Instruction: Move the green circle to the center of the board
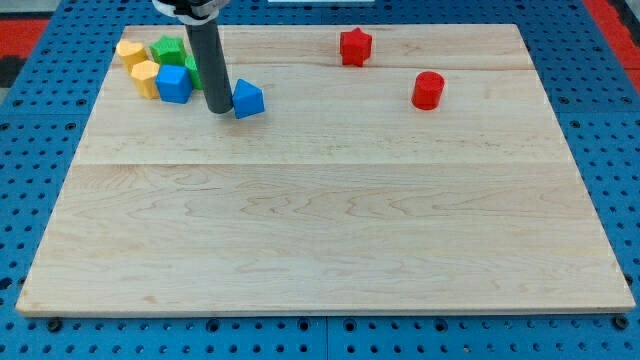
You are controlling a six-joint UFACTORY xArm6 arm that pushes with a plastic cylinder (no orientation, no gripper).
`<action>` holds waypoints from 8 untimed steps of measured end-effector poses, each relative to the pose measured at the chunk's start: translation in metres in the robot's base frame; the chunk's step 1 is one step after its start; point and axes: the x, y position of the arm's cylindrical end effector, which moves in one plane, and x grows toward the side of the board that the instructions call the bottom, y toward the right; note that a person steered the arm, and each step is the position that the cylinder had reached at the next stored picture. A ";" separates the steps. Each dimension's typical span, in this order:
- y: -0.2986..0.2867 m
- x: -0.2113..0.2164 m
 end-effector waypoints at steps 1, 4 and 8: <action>0.018 0.000; 0.022 -0.062; -0.058 -0.013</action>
